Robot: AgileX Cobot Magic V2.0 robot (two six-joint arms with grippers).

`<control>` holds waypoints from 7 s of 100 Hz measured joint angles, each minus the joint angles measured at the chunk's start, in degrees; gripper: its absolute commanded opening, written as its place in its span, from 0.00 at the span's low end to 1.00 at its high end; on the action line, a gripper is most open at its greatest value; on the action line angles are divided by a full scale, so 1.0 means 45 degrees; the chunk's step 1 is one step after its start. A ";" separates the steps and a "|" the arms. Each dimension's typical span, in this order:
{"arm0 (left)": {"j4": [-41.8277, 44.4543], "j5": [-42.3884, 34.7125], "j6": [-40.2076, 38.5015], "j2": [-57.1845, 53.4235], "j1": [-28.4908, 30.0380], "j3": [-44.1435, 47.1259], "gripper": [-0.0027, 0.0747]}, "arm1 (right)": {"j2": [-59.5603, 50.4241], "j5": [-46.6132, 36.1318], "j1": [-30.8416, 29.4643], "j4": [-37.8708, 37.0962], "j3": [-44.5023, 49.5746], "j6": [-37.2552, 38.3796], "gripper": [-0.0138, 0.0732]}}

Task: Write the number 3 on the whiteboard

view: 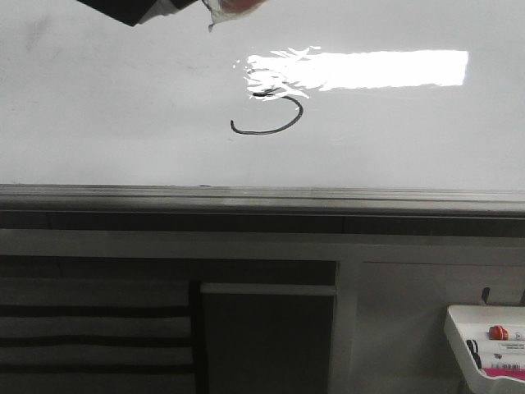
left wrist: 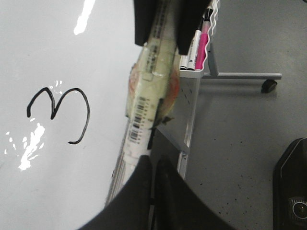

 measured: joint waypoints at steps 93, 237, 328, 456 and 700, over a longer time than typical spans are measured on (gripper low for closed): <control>0.1350 -0.1005 0.0026 0.0021 -0.0560 0.0000 0.79 | 0.0000 0.0790 0.0000 0.0000 0.0000 0.0000 0.13; 0.0490 -0.1449 0.0133 0.0311 -0.0679 0.0000 0.06 | 0.0000 -0.0606 0.0084 0.0561 0.0000 -0.0188 0.16; 0.0108 -0.2981 -0.4961 0.0398 0.3492 0.0332 0.01 | -0.3821 0.0215 -0.3060 -0.0544 0.0000 0.2428 0.40; -0.2444 -0.8129 -0.5703 0.2597 0.5290 0.2181 0.63 | -0.3135 0.0217 -0.3330 -0.0544 0.0000 0.2624 0.40; 0.5246 -0.9862 -1.3260 -1.3724 0.6869 1.2633 0.01 | -0.9589 -0.5390 -0.6433 -0.0969 0.7732 1.0310 0.07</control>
